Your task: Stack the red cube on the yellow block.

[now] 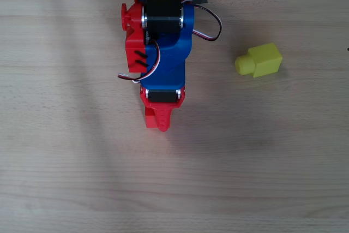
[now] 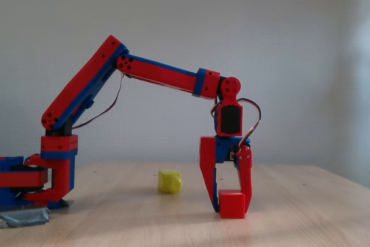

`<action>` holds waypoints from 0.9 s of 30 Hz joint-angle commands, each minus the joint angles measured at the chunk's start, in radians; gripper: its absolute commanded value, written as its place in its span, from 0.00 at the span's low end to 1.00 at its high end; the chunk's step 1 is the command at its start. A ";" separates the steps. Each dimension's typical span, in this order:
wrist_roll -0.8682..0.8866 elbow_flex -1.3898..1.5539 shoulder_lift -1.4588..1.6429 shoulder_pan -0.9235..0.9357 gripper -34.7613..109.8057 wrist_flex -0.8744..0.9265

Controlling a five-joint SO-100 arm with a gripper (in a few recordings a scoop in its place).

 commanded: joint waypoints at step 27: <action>0.087 0.129 0.420 0.011 0.34 -0.110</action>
